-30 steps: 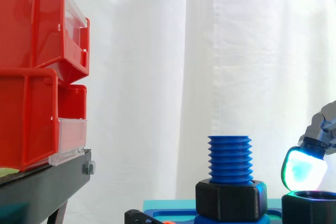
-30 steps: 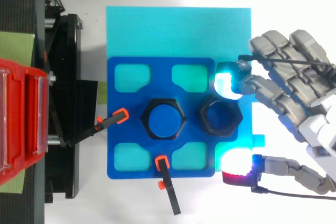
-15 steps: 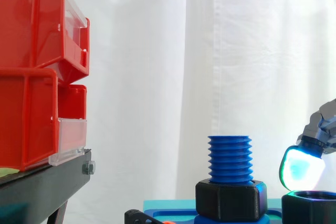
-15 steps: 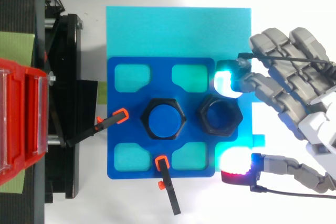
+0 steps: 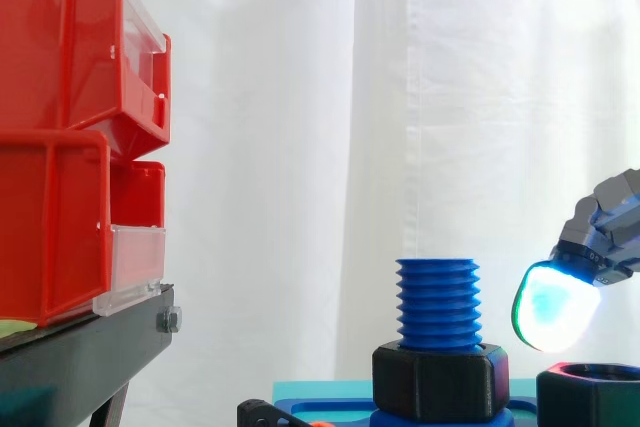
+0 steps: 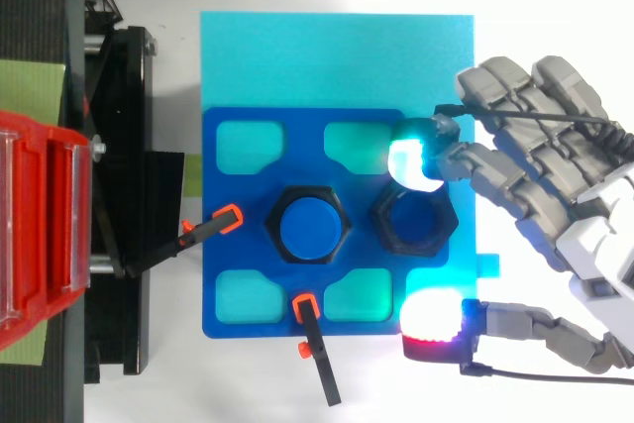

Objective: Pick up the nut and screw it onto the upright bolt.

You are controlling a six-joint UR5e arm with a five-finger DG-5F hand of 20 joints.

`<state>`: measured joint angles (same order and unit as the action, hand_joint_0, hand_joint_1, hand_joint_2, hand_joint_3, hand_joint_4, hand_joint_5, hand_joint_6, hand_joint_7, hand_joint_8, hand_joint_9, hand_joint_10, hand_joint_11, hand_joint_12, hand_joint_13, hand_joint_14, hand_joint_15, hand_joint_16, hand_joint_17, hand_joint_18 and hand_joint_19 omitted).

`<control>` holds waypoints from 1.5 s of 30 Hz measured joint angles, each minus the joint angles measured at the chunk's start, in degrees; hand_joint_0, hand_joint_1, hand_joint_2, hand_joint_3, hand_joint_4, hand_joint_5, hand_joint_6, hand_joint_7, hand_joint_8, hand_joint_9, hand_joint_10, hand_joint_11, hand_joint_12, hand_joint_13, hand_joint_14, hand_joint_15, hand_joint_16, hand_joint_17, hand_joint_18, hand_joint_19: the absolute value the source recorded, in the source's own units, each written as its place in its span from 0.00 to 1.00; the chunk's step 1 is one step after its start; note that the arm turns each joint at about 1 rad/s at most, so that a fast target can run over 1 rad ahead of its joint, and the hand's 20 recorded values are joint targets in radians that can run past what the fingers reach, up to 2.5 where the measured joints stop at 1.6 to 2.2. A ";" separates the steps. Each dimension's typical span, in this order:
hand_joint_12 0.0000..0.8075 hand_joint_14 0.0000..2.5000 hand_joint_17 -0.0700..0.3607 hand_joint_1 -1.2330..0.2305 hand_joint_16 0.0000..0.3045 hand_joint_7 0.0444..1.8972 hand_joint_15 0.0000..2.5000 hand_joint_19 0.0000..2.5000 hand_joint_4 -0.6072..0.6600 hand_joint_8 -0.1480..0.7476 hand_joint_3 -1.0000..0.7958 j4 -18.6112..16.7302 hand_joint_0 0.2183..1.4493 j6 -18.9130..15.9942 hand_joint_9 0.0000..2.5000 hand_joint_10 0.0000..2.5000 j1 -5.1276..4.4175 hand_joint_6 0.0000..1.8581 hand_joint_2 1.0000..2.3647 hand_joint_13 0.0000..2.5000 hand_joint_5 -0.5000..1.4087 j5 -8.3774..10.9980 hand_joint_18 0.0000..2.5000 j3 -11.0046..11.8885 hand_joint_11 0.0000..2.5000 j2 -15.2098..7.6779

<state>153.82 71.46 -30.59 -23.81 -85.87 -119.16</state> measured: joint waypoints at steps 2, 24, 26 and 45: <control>0.60 0.00 0.54 0.35 0.24 0.41 0.00 0.00 0.70 0.56 0.28 -0.33 0.09 0.41 0.06 0.00 0.00 0.27 0.00 0.07 0.12 0.10 0.05 0.00 0.00 0.00; 0.60 0.00 0.54 0.35 0.24 0.41 0.00 0.00 0.70 0.56 0.28 -1.35 0.10 -0.08 0.06 0.00 -0.22 0.27 0.00 0.07 0.12 4.09 0.06 -0.04 0.00 -0.08; 0.60 0.00 0.54 0.36 0.23 0.40 0.00 0.00 0.70 0.56 0.28 -1.45 0.10 -0.13 0.06 0.00 -0.30 0.27 0.00 0.07 0.12 4.46 0.06 -0.05 0.00 -0.09; 0.60 0.00 0.53 0.36 0.23 0.40 0.00 0.00 0.70 0.56 0.28 -4.27 0.10 0.09 0.06 0.00 -0.95 0.27 0.00 0.08 0.12 6.05 0.06 -0.04 0.00 -1.02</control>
<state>149.55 71.55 -31.54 -17.76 -85.91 -120.18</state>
